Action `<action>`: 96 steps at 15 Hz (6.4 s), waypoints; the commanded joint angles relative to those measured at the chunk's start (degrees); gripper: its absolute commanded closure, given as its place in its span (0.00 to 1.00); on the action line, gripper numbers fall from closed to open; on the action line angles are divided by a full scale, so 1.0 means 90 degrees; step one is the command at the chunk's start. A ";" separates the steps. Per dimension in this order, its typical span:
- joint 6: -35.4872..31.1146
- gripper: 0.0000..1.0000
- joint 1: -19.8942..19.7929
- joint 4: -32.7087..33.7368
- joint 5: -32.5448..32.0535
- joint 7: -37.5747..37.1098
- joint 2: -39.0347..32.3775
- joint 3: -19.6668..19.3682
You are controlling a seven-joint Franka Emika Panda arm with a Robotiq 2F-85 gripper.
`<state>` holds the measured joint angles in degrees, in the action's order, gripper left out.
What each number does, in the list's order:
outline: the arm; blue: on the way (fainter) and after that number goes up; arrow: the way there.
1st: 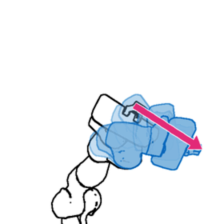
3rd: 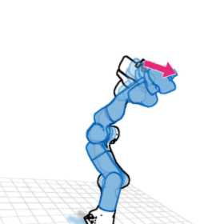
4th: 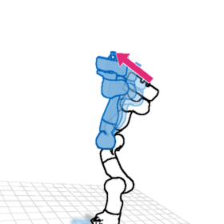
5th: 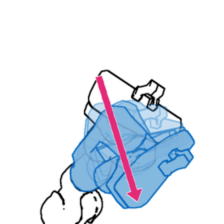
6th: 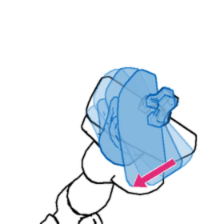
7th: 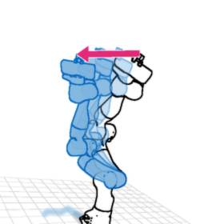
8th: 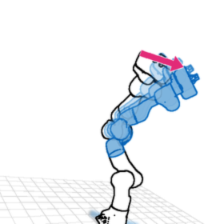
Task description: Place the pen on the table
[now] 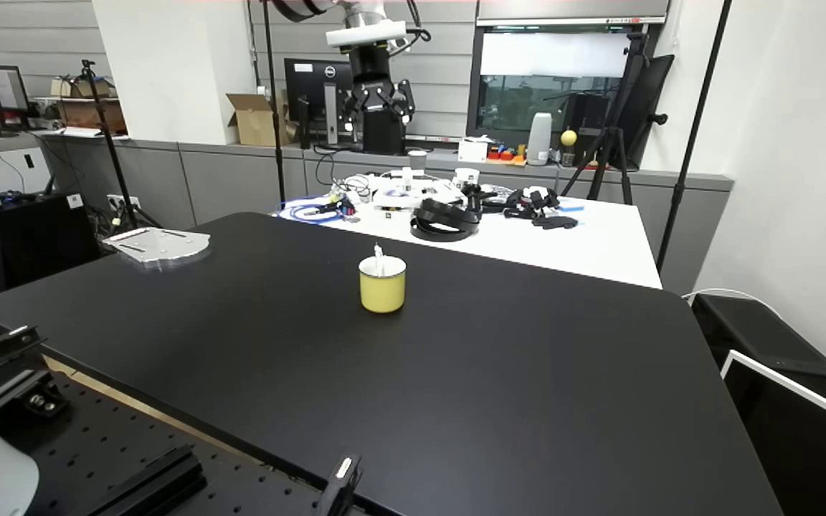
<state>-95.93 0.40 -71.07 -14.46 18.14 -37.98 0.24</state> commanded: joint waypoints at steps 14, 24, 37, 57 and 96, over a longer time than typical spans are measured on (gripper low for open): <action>-0.0754 0.00 -0.0109 -0.0129 0.0439 0.0192 -0.0854 0.0169; -0.0587 0.00 -0.0272 -0.0427 0.0383 0.0142 -0.1033 0.0046; -0.0584 0.00 -0.0264 -0.0435 0.0348 0.0078 -0.1108 0.0058; -0.0428 0.55 -0.0121 0.0376 0.0198 -0.0008 -0.2070 -0.0018; 0.2470 0.99 0.0483 0.2041 0.0723 -0.0054 -0.2174 0.0396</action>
<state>-75.61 3.30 -56.33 -9.00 18.96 -53.79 2.65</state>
